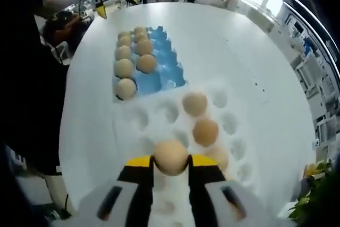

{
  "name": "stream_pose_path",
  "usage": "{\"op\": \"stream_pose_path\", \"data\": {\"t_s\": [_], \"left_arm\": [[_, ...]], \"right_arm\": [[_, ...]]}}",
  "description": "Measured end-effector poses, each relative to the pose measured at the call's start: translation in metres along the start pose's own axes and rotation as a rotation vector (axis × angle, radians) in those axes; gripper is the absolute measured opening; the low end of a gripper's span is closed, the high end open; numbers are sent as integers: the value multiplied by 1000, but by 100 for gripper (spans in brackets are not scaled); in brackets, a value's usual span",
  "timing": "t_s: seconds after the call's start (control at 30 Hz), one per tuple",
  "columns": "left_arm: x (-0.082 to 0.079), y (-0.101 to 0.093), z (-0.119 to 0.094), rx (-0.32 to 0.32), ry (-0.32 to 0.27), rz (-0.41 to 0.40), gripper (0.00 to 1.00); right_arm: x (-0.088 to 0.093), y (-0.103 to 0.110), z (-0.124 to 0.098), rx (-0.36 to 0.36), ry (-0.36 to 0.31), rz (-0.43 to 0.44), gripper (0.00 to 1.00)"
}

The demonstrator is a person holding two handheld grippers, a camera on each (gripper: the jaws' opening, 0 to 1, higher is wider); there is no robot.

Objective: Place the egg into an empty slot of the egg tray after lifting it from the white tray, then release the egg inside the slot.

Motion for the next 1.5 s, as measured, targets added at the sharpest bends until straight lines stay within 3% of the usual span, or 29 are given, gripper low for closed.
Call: {"op": "stream_pose_path", "data": {"t_s": [1.07, 1.5], "left_arm": [[4, 7, -4, -11, -4, -5, 58], [6, 8, -6, -15, -4, -11, 58]], "right_arm": [[-70, 20, 38, -96, -40, -142, 24], [-88, 27, 50, -126, -41, -185, 24]]}}
Point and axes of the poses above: the point that each gripper's makers call its tool centre point, and the gripper's own axes: z roughly forward along the fingers, y roughly to its left, x roughly out of its underside, the point moved 1 cm from there along -z, roughly backward along the fingers, and after that the axes turned 4 degrees about z, right-handed, at the moved point
